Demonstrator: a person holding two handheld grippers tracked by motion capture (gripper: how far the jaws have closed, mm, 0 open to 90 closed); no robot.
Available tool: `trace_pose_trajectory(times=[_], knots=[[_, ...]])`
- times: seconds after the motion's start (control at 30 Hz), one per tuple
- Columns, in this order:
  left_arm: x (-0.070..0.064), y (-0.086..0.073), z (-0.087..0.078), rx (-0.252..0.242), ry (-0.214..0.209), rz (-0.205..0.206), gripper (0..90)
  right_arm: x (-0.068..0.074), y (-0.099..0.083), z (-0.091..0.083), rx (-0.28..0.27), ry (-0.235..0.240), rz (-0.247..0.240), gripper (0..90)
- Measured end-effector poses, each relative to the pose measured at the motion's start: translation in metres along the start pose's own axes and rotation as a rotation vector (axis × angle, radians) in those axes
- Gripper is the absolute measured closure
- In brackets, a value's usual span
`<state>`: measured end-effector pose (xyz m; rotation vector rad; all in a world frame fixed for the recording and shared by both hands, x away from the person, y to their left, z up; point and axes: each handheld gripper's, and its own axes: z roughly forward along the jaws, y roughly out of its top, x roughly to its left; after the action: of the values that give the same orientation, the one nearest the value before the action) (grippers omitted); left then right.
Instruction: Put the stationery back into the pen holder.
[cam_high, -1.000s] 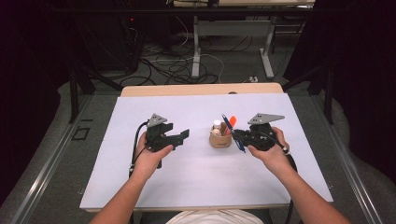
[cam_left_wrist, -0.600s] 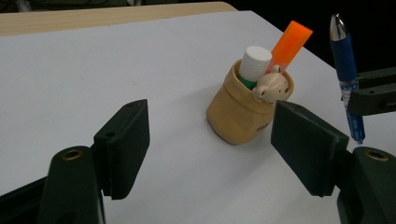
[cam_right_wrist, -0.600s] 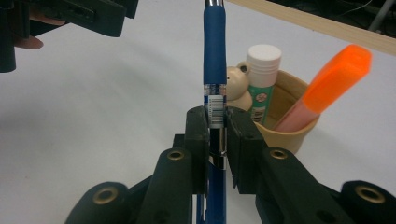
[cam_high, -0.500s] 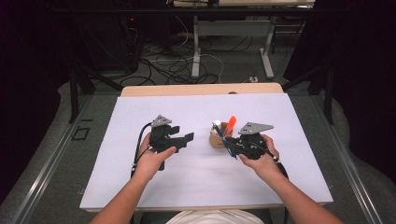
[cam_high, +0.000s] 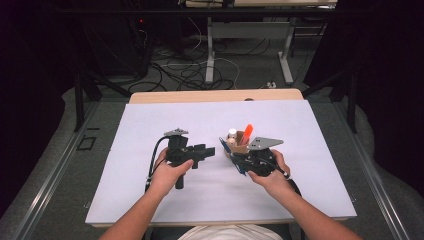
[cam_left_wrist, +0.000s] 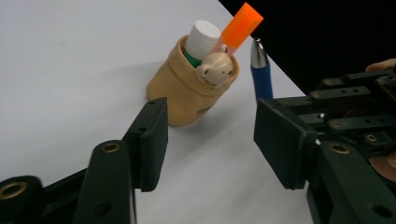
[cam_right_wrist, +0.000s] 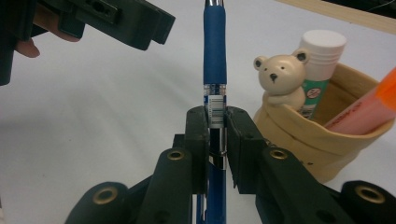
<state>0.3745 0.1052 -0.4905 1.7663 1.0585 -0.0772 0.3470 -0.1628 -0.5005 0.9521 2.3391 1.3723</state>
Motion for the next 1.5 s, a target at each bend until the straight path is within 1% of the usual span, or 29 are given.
trace_pose_trajectory(times=[0.03,0.07,0.13,0.17,0.23,0.33,0.37,0.4,0.43,0.47,0.57,0.63,0.67,0.8,0.87,0.9,0.93,0.97,1.0,1.03,1.07,1.13,1.17,1.23,1.27,1.4,1.43,1.5], knots=[[-0.001,0.0,0.001,0.003,-0.008,-0.008,47.9,0.001,0.0,0.0,0.011,0.002,0.004,79.7],[-0.002,-0.001,0.002,0.003,-0.013,-0.015,48.9,0.002,0.0,0.002,0.0,0.004,0.005,79.7],[-0.003,-0.001,0.003,0.014,-0.031,-0.016,51.1,0.003,0.0,0.003,-0.002,0.012,-0.004,79.7],[-0.005,-0.001,0.004,0.008,-0.041,-0.023,51.1,0.003,0.0,0.003,-0.002,0.012,-0.004,79.7],[-0.007,-0.001,0.006,0.02,-0.054,-0.033,52.7,0.005,-0.001,0.004,0.001,0.022,0.002,79.7],[-0.008,-0.001,0.008,0.03,-0.059,-0.04,55.1,0.008,-0.002,0.007,0.001,0.031,-0.005,79.7],[-0.009,-0.001,0.008,0.027,-0.061,-0.053,57.0,0.009,-0.002,0.008,0.002,0.041,0.002,79.7],[-0.009,-0.001,0.008,0.032,-0.063,-0.058,57.7,0.01,-0.002,0.008,0.017,0.045,-0.001,79.7],[-0.01,-0.001,0.009,0.029,-0.063,-0.068,58.3,0.01,-0.002,0.008,0.019,0.048,0.0,79.7],[-0.01,0.0,0.008,0.033,-0.065,-0.075,59.0,0.011,-0.003,0.01,-0.007,0.049,0.006,79.7],[-0.01,0.0,0.009,0.028,-0.069,-0.096,60.4,0.012,-0.003,0.01,0.004,0.06,0.01,79.7],[-0.011,-0.001,0.009,0.035,-0.07,-0.1,61.7,0.014,-0.004,0.011,0.002,0.062,0.009,79.7],[-0.011,-0.001,0.009,0.039,-0.071,-0.104,62.1,0.015,-0.004,0.01,0.017,0.065,0.004,79.7],[-0.01,-0.001,0.012,0.04,-0.072,-0.106,63.8,0.018,-0.004,0.011,0.01,0.069,0.005,79.7],[-0.01,-0.001,0.014,0.041,-0.079,-0.126,64.6,0.019,-0.004,0.012,0.009,0.076,0.004,79.7],[-0.01,-0.001,0.015,0.044,-0.083,-0.129,64.9,0.02,-0.004,0.012,0.004,0.077,0.004,79.7],[-0.01,-0.001,0.016,0.038,-0.076,-0.13,65.7,0.02,-0.004,0.013,-0.002,0.082,0.004,79.7],[-0.009,-0.001,0.016,0.05,-0.083,-0.135,66.2,0.02,-0.004,0.012,0.01,0.082,0.0,79.7],[-0.01,-0.001,0.017,0.049,-0.089,-0.152,66.4,0.021,-0.004,0.013,0.007,0.087,0.0,79.7],[-0.01,-0.001,0.018,0.052,-0.089,-0.157,66.8,0.021,-0.004,0.013,0.006,0.088,-0.005,79.7],[-0.01,-0.002,0.018,0.056,-0.089,-0.153,67.2,0.022,-0.004,0.013,0.006,0.09,-0.005,79.6],[-0.01,-0.002,0.019,0.053,-0.087,-0.159,68.1,0.022,-0.004,0.013,0.005,0.095,-0.006,79.7],[-0.01,-0.002,0.019,0.053,-0.086,-0.161,69.4,0.023,-0.004,0.013,0.02,0.098,-0.008,79.7],[-0.01,-0.002,0.019,0.061,-0.086,-0.163,70.5,0.023,-0.004,0.013,0.02,0.099,-0.009,79.7],[-0.01,-0.002,0.019,0.061,-0.087,-0.168,71.5,0.023,-0.005,0.014,0.004,0.098,-0.009,79.6],[-0.009,-0.002,0.019,0.066,-0.093,-0.174,72.6,0.024,-0.005,0.014,0.007,0.1,-0.012,79.7],[-0.01,-0.002,0.019,0.066,-0.092,-0.179,73.1,0.024,-0.005,0.014,0.016,0.102,-0.011,79.7],[-0.009,-0.002,0.02,0.063,-0.09,-0.179,73.7,0.024,-0.005,0.014,0.013,0.099,-0.013,79.7]])
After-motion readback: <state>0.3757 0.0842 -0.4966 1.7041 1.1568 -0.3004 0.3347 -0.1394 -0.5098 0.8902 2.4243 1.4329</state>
